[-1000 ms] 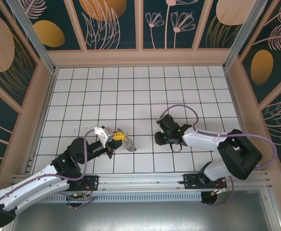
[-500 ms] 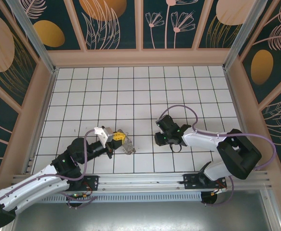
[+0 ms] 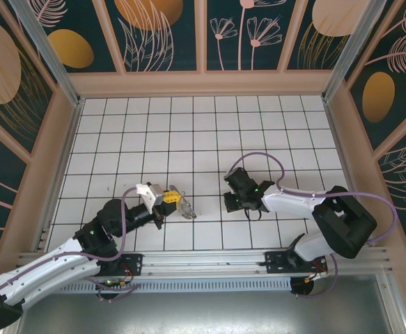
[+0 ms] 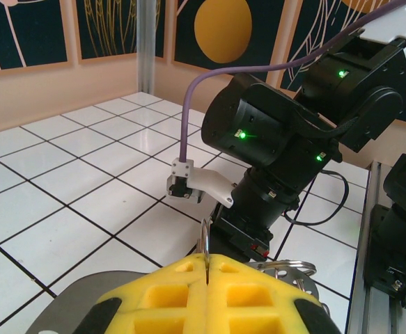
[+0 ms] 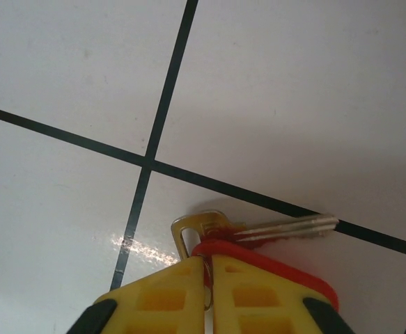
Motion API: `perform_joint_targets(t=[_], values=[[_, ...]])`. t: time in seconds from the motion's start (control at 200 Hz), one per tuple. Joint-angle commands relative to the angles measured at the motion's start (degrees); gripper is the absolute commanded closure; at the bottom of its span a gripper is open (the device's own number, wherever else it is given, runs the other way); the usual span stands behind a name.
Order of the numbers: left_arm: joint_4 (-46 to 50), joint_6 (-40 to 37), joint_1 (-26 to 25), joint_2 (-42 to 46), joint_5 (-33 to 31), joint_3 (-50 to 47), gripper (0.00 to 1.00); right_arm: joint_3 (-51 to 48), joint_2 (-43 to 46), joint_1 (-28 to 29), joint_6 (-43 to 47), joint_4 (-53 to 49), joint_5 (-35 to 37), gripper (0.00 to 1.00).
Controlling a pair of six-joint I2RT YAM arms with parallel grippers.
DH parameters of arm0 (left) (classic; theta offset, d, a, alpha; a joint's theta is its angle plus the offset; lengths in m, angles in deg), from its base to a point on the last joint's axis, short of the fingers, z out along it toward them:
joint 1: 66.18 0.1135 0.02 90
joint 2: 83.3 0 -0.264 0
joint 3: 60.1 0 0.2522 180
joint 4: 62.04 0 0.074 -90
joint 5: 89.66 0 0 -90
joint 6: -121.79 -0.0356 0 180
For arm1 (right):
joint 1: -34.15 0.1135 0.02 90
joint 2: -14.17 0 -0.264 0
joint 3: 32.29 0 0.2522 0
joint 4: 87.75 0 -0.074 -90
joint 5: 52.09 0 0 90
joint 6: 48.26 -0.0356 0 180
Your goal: Put the keys on the keyring
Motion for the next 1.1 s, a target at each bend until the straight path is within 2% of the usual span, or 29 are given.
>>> perform_joint_targets(t=[0.0,0.235,0.44,0.641,0.716,0.746,0.826,0.911,1.091], values=[[-2.1,0.7,-0.3,0.9,-0.3,0.5,1.0,-0.3,1.0,0.6,0.5,-2.2,2.2,0.95],[-1.6,0.7,-0.3,0.1,-0.5,0.8,1.0,-1.2,5.7,1.6,2.0,-2.2,3.8,1.0],[-0.5,0.4,-0.3,-1.7,-0.7,2.2,1.0,-1.8,12.3,4.1,5.5,-1.4,6.3,1.0],[1.8,0.1,-0.3,-3.6,-1.2,5.2,1.0,-1.3,19.5,10.9,12.9,1.1,11.4,1.0],[3.0,-0.1,-0.3,-4.3,-1.5,6.7,1.0,-1.1,19.0,9.6,12.6,-1.1,13.1,1.0],[3.4,-0.2,-0.3,-4.5,-1.6,7.2,1.0,-0.9,18.8,9.3,13.0,-1.1,11.6,1.0],[4.1,-0.1,-0.3,-4.8,-1.8,8.4,1.0,0.0,18.3,12.0,13.4,0.0,10.7,1.0],[3.6,0.4,-0.2,-4.7,-1.9,8.5,1.0,0.2,16.6,11.7,11.8,0.1,11.3,1.0],[2.4,1.9,-0.3,-5.3,-2.6,7.5,1.0,-2.0,10.8,10.9,8.6,5.6,8.8,1.0]])
